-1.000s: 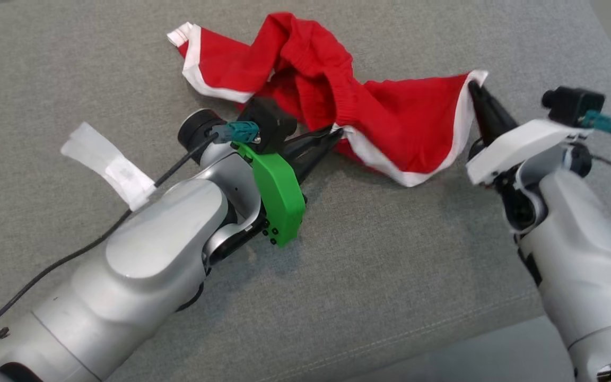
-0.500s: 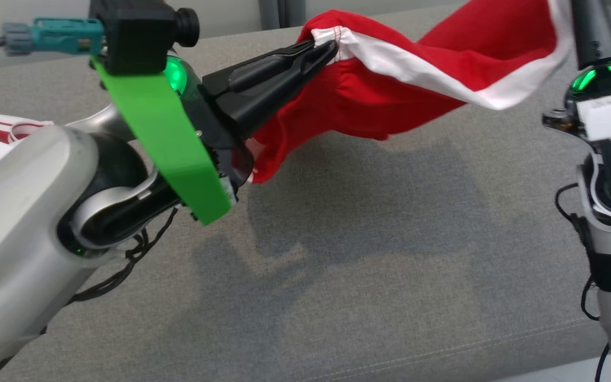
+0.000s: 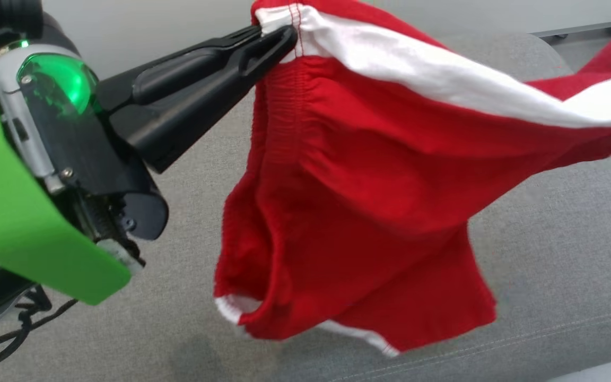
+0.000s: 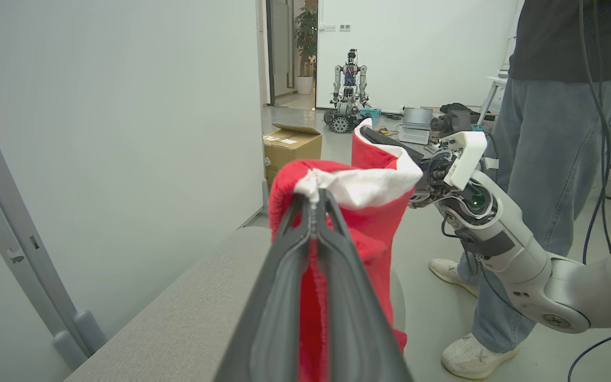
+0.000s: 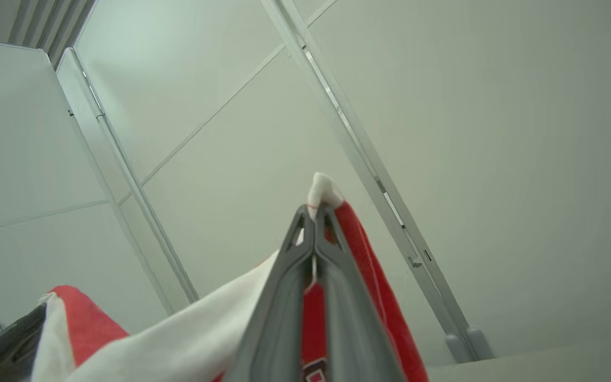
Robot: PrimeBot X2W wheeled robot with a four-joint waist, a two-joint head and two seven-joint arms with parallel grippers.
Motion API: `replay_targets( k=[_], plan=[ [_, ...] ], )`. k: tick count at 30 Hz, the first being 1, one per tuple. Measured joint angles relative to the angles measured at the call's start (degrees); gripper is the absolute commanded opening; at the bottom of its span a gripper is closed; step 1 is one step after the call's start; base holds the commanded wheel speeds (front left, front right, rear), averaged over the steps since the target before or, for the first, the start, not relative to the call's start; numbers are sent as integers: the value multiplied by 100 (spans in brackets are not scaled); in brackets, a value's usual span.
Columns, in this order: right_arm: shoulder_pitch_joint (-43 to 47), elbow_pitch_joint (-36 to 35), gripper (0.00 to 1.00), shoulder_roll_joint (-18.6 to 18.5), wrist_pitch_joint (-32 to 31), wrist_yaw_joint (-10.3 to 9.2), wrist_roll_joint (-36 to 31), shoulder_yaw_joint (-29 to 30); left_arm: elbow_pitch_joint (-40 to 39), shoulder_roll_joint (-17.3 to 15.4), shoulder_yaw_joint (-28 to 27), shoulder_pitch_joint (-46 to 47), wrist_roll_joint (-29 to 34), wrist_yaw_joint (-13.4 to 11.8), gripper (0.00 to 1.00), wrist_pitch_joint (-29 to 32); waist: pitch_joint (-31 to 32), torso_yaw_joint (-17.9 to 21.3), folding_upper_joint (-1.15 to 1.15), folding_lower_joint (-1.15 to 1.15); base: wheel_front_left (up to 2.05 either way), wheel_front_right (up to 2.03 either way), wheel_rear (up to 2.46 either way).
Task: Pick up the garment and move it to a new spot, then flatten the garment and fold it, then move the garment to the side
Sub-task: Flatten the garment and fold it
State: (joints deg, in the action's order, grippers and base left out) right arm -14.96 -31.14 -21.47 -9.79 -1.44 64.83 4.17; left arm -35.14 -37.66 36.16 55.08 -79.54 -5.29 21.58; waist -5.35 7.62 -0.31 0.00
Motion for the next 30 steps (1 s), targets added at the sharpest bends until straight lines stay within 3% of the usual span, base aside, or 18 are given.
replay_targets(
  k=[3, 7, 11, 16, 19, 22, 25, 27, 30],
  plan=[
    [411, -309, 0, -9, -388, -232, 286, -81, -299, -157, -114, -55, -201, -238, 0, 151, -138, 48, 0, 0, 0, 0, 0],
    [708, -601, 0, 29, -818, -433, 631, -392, -419, -315, -148, -311, -371, -235, 0, 312, -389, 92, 0, 0, 0, 0, 0],
    [661, -586, 0, 115, -1131, -532, 813, -715, 46, -520, -165, -493, -553, -230, 0, 493, -668, 113, 0, 0, 0, 0, 0],
    [-470, 392, 0, 583, -1355, -678, 818, -1065, 1553, -769, 107, -497, -563, -229, 0, 968, -1037, 94, 0, 0, 0, 0, 0],
    [-1389, 1233, 0, 714, -1478, -669, 258, -1354, 2428, -828, 402, -337, -102, -229, 0, 1221, -1260, 50, 0, 0, 0, 0, 0],
    [-2336, 2350, 0, 911, -1272, -649, -882, -1013, 2961, -649, 505, 277, 522, -227, 0, 1234, -1482, -21, 0, 0, 0, 0, 0],
    [-3268, 2962, 0, 1166, -771, -613, -1961, -356, 3093, -78, 539, 1221, 1379, -176, 0, 975, -1695, -121, 0, 0, 0, 0, 0],
    [-3877, 3097, 0, 1386, -546, -614, -2218, -20, 3103, 264, 464, 1810, 1850, -171, 0, 661, -1831, -207, 0, 0, 0, 0, 0],
    [-4432, 3118, 0, 1718, -457, -616, -2320, -143, 3089, 503, 260, 2259, 2210, -122, 0, 123, -2051, -332, 0, 0, 0, 0, 0]
  ],
)
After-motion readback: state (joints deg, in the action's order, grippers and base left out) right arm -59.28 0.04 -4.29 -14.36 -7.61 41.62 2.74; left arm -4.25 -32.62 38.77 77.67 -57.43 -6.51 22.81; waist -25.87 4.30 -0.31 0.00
